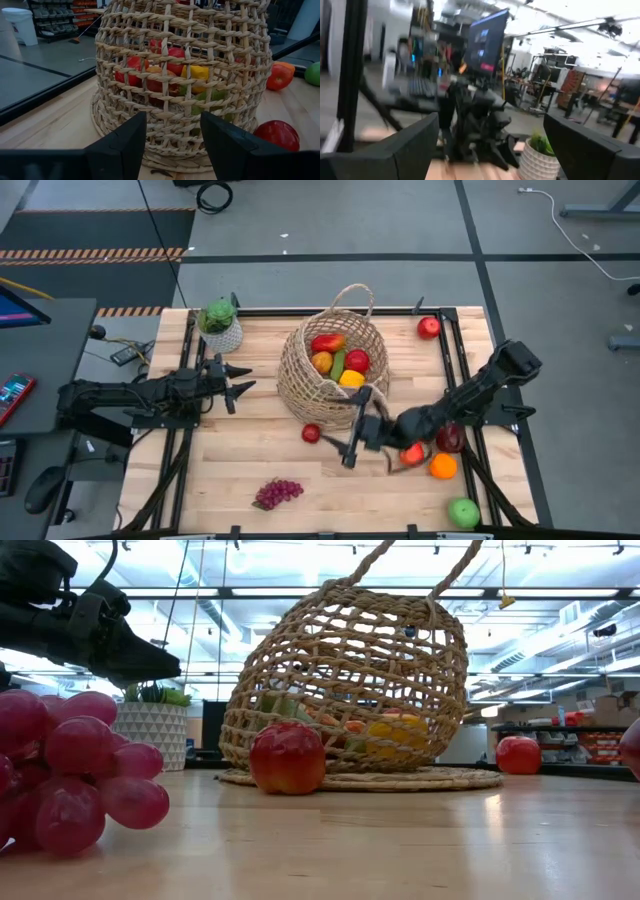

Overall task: Build produce basket
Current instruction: Put the red apple into the brown basket

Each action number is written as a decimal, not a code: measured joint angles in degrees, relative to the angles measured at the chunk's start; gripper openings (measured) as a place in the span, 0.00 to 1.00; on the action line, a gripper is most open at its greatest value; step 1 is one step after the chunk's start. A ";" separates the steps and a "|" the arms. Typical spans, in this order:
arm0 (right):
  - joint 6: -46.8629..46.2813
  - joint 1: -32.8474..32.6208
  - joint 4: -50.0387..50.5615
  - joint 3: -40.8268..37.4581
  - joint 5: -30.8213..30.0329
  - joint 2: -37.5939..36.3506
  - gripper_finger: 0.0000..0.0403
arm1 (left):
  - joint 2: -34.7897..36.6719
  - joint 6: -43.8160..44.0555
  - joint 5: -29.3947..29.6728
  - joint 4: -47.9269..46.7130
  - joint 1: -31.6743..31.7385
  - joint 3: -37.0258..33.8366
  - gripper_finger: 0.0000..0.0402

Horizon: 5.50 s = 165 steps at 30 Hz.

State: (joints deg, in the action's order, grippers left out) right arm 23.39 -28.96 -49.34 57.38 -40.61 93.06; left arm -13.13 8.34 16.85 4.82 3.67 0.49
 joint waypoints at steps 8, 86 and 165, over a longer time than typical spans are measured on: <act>-1.12 -3.93 23.27 10.63 -3.27 3.55 0.91 | 0.02 0.00 0.02 0.00 0.02 0.00 0.49; -25.12 -1.17 31.15 -56.23 34.74 -82.01 0.90 | -5.37 13.30 -11.45 7.15 -1.96 4.56 0.44; -23.69 -1.18 30.99 -57.00 34.50 -82.85 0.90 | -98.62 -14.53 3.75 -37.46 -24.11 73.33 0.73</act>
State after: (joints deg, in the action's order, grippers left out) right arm -0.30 -30.14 -18.35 0.38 -6.11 10.22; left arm -111.74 -6.20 20.60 -32.64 -20.44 73.82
